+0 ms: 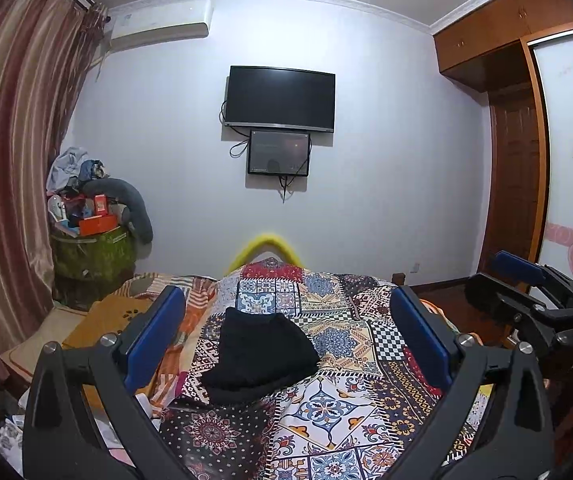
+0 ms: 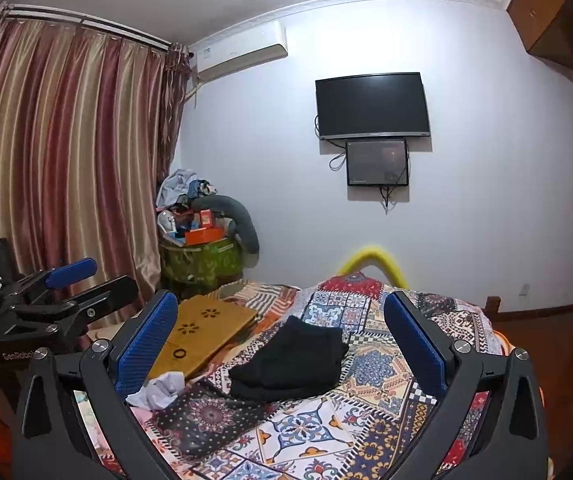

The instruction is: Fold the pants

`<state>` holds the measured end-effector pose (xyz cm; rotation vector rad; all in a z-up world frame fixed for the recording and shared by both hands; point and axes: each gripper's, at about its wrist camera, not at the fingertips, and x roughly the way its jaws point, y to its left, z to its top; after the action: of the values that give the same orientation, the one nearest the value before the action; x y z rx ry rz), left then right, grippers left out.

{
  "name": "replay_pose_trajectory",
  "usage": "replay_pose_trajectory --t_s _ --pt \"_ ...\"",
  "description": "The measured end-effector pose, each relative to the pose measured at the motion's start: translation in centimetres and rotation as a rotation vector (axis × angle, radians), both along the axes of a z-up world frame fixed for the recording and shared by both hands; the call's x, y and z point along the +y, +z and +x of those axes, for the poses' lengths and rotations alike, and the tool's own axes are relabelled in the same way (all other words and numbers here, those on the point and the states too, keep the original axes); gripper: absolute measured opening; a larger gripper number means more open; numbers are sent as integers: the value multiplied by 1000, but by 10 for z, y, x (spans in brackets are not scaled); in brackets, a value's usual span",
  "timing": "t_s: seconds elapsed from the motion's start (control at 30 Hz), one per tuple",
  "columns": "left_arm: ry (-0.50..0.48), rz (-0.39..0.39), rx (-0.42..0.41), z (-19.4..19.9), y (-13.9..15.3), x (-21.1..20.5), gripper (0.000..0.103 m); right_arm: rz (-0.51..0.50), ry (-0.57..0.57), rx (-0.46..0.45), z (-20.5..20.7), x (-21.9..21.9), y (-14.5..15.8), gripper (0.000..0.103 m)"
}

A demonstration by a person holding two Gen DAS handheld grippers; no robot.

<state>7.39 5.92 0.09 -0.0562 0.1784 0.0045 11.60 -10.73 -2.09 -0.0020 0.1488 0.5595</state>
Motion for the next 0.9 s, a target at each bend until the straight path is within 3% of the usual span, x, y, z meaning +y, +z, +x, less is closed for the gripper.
replay_pose_trajectory --t_s 0.9 --pt "-19 7 0 -1 -4 -4 103 23 -18 22 -4 -8 1 103"
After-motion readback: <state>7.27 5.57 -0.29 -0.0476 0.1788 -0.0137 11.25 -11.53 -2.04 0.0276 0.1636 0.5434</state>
